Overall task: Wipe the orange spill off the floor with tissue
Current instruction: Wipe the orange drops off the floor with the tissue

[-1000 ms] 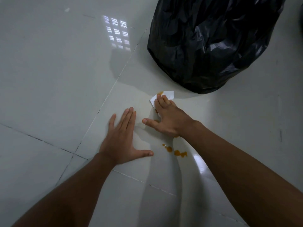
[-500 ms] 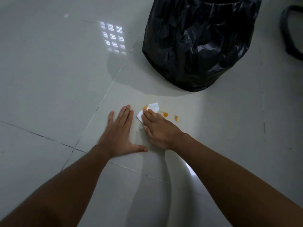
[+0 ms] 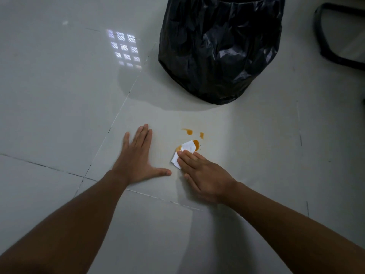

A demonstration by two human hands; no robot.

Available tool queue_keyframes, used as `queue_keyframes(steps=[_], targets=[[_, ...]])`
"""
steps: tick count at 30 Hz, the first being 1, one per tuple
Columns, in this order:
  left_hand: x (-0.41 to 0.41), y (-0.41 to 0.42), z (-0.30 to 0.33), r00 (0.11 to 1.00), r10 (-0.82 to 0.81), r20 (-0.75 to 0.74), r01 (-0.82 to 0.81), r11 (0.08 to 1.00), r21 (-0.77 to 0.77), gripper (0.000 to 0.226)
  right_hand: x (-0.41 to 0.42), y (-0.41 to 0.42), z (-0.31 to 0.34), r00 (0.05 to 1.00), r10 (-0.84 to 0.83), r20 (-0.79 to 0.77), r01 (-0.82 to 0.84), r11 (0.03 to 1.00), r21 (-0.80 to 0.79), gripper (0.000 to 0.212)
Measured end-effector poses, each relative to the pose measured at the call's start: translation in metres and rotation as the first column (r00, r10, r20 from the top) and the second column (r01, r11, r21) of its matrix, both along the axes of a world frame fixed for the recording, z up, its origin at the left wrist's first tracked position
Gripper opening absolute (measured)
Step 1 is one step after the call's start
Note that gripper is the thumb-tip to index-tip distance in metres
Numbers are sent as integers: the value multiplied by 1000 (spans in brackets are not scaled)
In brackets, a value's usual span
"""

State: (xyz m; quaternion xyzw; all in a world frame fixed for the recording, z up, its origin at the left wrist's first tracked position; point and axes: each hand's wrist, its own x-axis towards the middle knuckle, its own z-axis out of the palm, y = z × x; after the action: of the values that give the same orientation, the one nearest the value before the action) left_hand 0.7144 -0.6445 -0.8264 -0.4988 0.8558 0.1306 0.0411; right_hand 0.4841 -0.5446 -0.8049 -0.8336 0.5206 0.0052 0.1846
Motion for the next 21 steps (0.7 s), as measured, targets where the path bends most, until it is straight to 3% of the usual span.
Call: queue_keyframes(steps=[11,17,21], targets=[[0,1,3,1000,4,-11,-4,1000,26,152,-55,41,-10,997,-21,-79,17,998,-59,53],[-1,3,3,999,20,-27,-19,1000,17,153,-68,41,-5,970,-196,-143,184,978,-96,59],[0,4,0,999,26,-46,-26,1000,-4,152,-68,17,-8,953,-292,-83,287,956,-68,64]])
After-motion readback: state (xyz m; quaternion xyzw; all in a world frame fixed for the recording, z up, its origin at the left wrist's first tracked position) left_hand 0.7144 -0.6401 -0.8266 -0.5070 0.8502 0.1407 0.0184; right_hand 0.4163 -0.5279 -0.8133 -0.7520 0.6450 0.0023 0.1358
